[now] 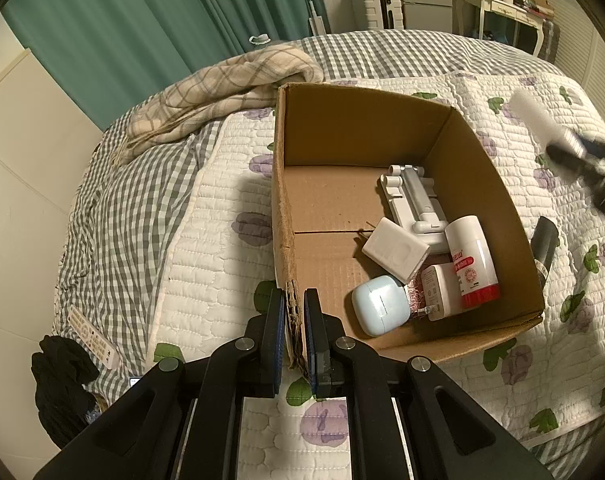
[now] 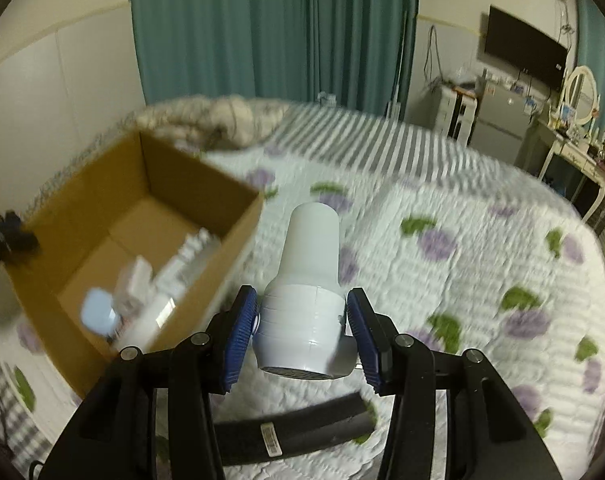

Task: Organize rigid objects
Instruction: 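Carry the white hair dryer into the box and release it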

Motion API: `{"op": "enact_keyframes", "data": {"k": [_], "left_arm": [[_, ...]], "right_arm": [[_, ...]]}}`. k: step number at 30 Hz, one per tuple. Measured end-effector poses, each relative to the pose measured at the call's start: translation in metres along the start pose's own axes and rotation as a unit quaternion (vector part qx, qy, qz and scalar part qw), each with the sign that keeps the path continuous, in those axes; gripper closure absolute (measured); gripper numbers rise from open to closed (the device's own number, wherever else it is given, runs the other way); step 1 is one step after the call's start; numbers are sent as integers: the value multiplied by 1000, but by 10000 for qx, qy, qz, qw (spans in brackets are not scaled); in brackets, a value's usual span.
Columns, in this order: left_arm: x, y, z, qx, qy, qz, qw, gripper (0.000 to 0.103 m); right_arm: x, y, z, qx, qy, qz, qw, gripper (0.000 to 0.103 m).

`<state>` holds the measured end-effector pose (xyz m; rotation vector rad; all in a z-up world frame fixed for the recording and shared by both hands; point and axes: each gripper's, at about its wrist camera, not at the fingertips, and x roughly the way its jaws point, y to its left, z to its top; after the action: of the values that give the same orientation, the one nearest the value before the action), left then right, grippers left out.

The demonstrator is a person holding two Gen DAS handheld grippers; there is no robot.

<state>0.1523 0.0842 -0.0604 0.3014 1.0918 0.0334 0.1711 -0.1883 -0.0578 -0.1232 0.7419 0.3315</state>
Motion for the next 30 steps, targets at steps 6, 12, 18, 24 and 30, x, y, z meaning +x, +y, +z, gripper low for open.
{"op": "enact_keyframes", "data": {"k": [6, 12, 18, 24, 30], "left_arm": [[0, 0, 0, -1, 2, -2, 10000, 95], [0, 0, 0, -1, 3, -6, 10000, 95], [1, -2, 1, -12, 0, -22, 10000, 95], [1, -3, 2, -10, -7, -58, 10000, 95], [2, -1, 3, -1, -20, -70, 10000, 95]], "right_arm": [[-34, 24, 41, -222, -477, 237, 9983, 56], [-34, 68, 58, -472, -594, 621, 9952, 56], [-4, 108, 56, -603, -301, 955, 9931, 56], [34, 124, 42, -591, 107, 969, 9935, 56], [61, 134, 32, -682, 471, 928, 9922, 56]]}}
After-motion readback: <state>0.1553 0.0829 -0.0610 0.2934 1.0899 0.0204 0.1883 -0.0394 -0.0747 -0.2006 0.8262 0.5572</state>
